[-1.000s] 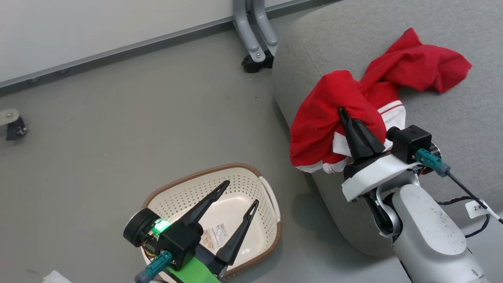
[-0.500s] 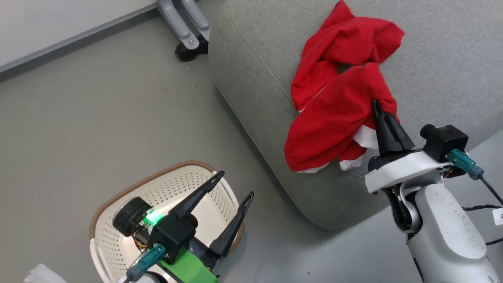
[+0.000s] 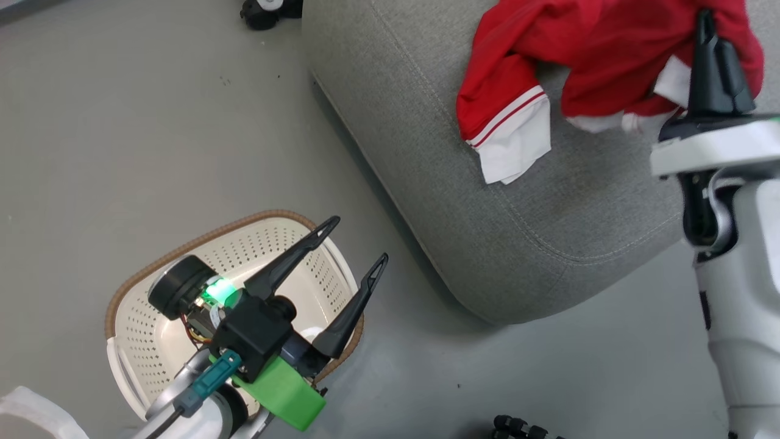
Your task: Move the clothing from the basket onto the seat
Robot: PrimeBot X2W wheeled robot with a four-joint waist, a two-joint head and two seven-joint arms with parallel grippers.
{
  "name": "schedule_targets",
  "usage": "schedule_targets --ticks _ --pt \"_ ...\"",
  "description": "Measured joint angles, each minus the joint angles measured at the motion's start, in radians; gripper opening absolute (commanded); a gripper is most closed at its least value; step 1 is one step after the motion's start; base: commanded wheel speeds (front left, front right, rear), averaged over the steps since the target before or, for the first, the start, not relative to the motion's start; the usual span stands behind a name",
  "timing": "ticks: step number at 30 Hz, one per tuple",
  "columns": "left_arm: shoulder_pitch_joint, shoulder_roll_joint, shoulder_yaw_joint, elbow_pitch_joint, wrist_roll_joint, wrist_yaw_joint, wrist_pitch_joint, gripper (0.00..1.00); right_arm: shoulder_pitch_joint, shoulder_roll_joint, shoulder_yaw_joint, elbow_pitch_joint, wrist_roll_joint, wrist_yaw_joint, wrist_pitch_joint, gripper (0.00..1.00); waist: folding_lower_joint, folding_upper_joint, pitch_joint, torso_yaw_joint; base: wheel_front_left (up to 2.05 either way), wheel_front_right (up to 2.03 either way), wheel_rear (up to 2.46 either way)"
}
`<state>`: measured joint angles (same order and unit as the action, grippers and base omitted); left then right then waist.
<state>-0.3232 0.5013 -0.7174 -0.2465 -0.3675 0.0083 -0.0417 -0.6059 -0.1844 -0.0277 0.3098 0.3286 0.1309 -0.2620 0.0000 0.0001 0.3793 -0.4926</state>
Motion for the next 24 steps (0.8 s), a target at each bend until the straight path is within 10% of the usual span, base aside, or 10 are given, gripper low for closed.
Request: schedule_targets --ticks 24 --pt "-0.180 0.016 0.009 -0.037 0.060 -0.048 -0.005 1.00 -0.327 -0.126 -0.084 0.446 0.042 0.000 0.021 0.00 0.0001 -0.0001 0.299 0.191 0.00 0.00 0.00"
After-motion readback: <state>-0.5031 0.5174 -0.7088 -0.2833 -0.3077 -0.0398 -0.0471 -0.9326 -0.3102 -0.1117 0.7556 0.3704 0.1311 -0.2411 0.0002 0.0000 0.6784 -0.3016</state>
